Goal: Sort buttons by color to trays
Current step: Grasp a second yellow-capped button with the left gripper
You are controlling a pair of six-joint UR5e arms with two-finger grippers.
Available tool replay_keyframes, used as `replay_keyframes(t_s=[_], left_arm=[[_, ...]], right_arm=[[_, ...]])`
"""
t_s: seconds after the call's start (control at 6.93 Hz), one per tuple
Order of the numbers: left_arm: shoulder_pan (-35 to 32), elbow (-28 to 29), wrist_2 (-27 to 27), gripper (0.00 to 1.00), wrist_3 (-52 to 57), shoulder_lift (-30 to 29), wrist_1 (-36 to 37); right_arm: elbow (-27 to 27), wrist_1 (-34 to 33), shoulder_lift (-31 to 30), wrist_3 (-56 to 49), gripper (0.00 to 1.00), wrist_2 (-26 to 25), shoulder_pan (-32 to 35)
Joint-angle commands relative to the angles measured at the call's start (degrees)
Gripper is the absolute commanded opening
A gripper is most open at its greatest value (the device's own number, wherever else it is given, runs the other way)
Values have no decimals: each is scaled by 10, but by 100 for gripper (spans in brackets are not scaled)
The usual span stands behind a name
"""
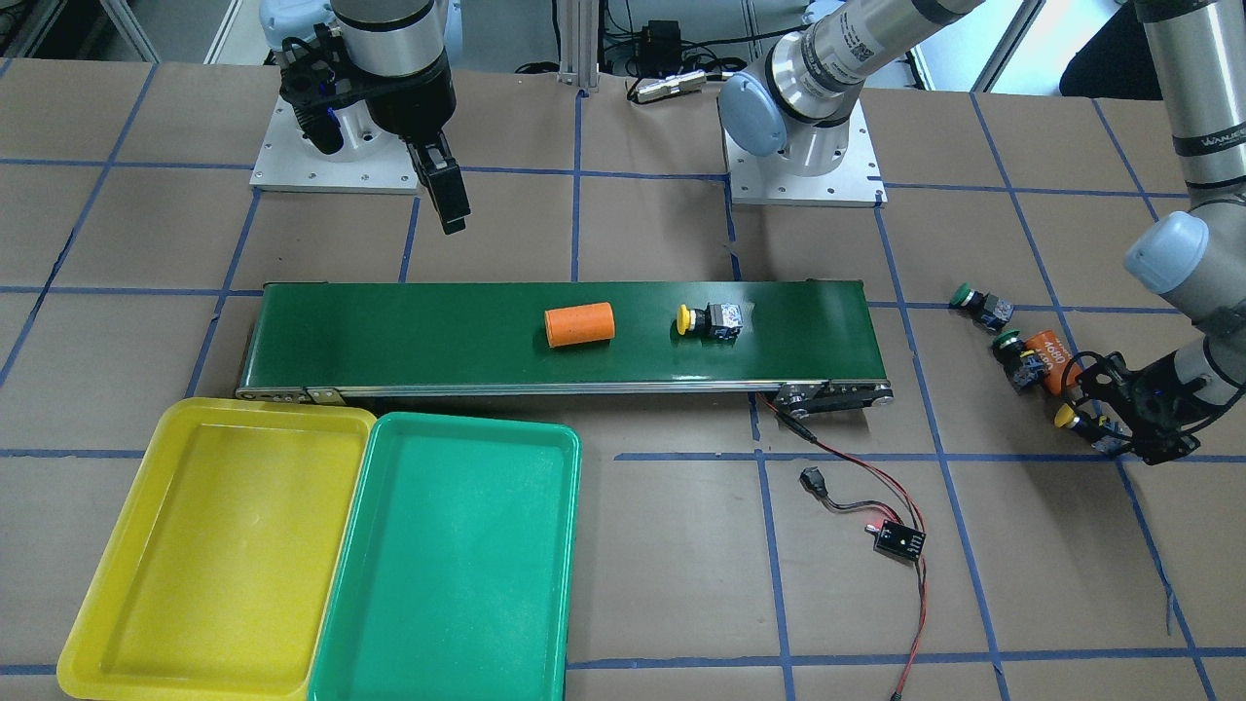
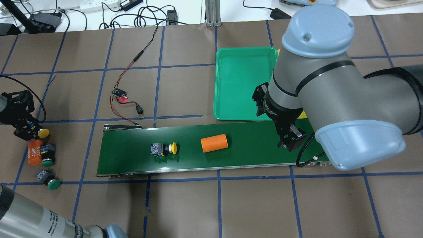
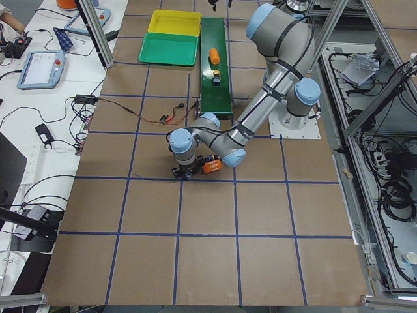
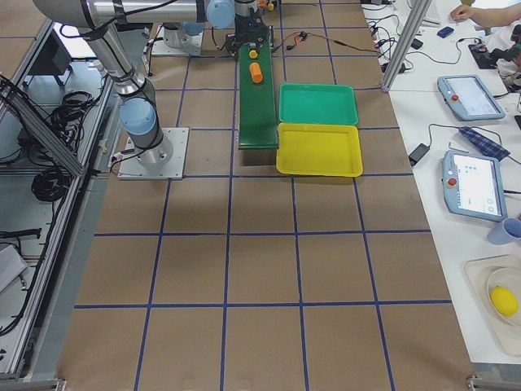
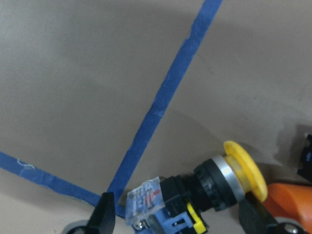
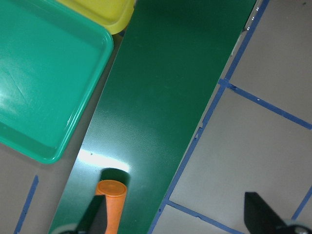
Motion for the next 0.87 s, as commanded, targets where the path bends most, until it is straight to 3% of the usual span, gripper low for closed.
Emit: replay_keyframes(t_s=[0.0, 0.14, 0.58, 0.72], left_arm=[[-2, 1, -5, 60, -3, 0, -1], [-2, 1, -5, 47, -5, 2, -3], [-5, 2, -5, 43, -7, 8, -16], [-6, 2, -5, 32, -7, 10, -17]], right_arm=[[-7, -1, 0, -11, 100, -2, -31], [-19, 6, 0, -26, 100, 0, -48], [-13, 16, -2, -35, 100, 1, -52], [-11, 18, -1, -36, 100, 1, -52]])
